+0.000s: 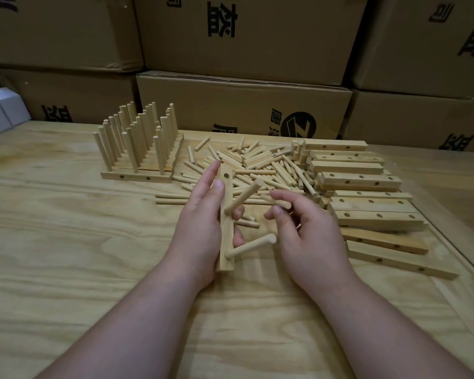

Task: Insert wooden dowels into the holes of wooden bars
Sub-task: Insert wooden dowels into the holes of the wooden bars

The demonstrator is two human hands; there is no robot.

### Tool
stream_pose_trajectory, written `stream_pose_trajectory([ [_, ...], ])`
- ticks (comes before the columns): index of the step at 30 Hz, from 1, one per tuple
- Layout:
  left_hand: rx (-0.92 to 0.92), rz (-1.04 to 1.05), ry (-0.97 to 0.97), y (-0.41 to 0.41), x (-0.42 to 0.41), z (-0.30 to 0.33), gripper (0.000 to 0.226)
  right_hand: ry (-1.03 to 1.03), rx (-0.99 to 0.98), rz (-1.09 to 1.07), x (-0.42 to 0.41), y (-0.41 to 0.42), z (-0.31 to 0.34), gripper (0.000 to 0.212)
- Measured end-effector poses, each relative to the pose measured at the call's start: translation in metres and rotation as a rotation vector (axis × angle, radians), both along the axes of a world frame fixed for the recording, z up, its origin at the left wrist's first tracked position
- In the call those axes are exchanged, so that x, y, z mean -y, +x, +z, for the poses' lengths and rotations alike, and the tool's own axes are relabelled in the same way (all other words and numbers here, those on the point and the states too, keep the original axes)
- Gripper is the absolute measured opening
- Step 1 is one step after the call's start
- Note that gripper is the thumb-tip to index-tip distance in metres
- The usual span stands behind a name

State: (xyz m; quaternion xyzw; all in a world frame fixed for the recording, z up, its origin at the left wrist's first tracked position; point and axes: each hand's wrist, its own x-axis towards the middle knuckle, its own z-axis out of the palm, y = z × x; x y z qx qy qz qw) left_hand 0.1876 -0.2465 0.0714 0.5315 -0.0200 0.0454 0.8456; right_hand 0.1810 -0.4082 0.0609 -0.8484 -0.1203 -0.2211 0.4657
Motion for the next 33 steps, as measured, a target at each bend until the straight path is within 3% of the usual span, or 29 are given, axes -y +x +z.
stream_pose_trajectory([
  [10,0.017,-0.103,0.150,-0.002,0.000,0.000,0.032,0.296,0.178,0.011,-0.001,-0.006,0.007,0.007],
  [17,-0.036,-0.080,0.200,-0.004,0.003,0.003,0.030,0.306,0.263,0.094,-0.007,-0.012,0.011,0.011],
  [33,-0.057,-0.073,0.314,-0.009,0.006,0.006,0.026,0.314,0.149,0.106,-0.004,-0.011,0.011,0.009],
])
